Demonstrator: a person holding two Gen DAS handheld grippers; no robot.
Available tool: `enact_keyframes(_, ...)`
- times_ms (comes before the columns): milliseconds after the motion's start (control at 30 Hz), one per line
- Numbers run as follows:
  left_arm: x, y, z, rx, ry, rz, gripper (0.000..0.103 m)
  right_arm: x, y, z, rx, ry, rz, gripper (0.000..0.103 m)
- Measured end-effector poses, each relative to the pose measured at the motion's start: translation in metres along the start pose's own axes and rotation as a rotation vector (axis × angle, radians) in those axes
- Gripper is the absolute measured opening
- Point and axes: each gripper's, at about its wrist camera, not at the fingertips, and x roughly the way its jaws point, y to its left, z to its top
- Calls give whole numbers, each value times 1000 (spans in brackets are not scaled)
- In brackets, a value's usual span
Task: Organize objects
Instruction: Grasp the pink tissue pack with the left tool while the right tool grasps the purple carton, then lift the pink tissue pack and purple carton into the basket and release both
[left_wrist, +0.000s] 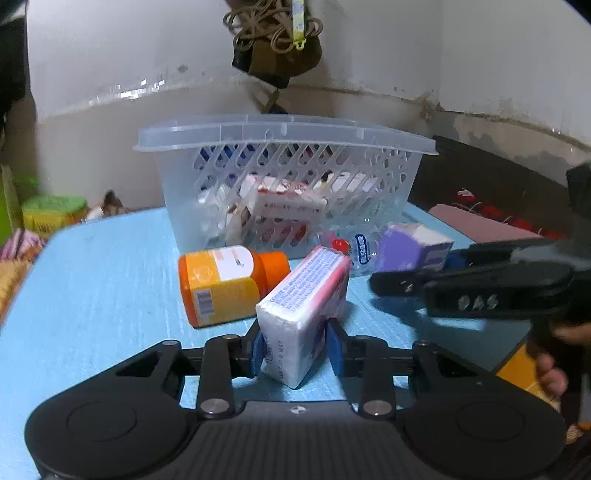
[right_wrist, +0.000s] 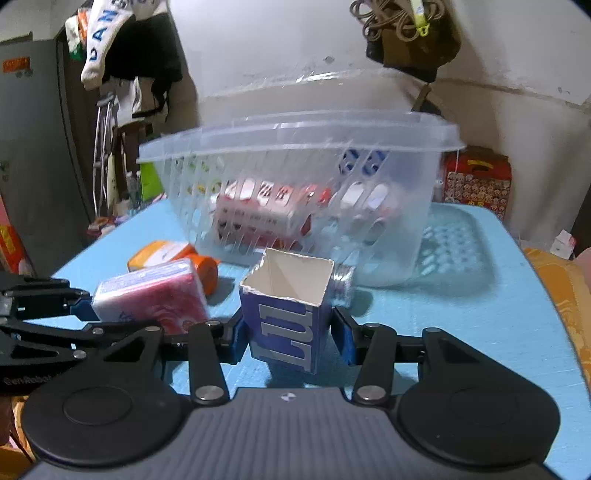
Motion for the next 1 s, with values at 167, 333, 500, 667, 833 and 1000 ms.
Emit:
enact_keyframes(167, -10, -2, 2, 18, -25, 21, 36, -19, -9, 5, 28, -34, 26, 51)
enact_keyframes(333, -21, -8, 5, 39, -58, 37, 36, -34, -13, 10, 36, -73, 31, 51)
enact_keyframes(500, -26, -12, 9, 56, -73, 59, 36, -38, -8, 10, 1, -75, 35, 50)
enact_keyframes(667, -40, -14, 13, 70, -117, 76, 36, -46, -2, 7, -44, -85, 44, 50)
enact_keyframes(833, -53, -10, 17, 74, -172, 115, 36, -47, -8, 3, -61, -82, 54, 50)
enact_keyframes(1000, -64, 0, 20, 47, -222, 139, 36, -53, -21, 1, -48, -96, 68, 50)
